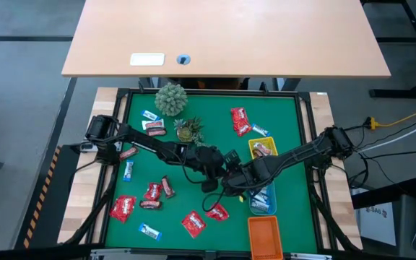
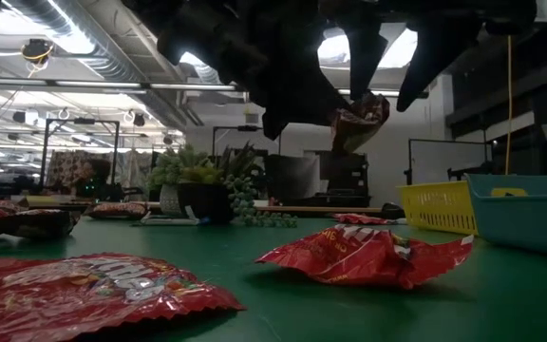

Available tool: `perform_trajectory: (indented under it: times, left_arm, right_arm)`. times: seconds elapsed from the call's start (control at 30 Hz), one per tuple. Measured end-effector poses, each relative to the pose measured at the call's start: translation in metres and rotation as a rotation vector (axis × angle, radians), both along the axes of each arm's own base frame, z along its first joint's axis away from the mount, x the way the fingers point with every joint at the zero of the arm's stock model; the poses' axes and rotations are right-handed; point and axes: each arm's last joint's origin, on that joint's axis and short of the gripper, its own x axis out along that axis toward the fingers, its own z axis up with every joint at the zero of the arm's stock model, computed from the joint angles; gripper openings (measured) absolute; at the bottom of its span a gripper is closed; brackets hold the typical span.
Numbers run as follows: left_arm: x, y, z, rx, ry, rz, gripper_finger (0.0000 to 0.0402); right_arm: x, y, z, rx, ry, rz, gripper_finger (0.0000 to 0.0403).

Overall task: Sort candy
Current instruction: Put the brown candy into the yellow bin

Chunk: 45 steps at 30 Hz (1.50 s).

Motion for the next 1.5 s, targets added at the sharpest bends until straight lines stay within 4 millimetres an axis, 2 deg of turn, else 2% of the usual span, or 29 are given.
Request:
perform_trajectory:
  times: [0.2,0.63,0.77,1.2,1.5]
  left_arm:
    - [0.0,0.0,0.0,0.0,-0.001,0.0,0.0004]
    - [0.0,0.0,0.0,-0.006,0.0,0.003,0.0004]
    - [0.0,0.0,0.0,-0.006,0.0,0.004,0.0004]
    - [0.0,0.0,0.0,-0.003,0.001,0.011,0.0009]
    - [0.0,0.002,0.001,0.024,-0.008,0.055,0.0092]
  right_arm:
    - [0.0,0.0,0.0,-0.004,0.013,0.036,0.0229]
    - [0.0,0.0,0.0,-0.007,0.015,0.045,0.0051]
    - [0.0,-0.001,0.0,-0.007,0.015,0.042,0.0008]
    - [0.004,-0.01,0.0,0.019,0.024,0.016,0.0004]
    - [0.0,-0.021,-0.001,0.004,0.093,-0.008,0.0001]
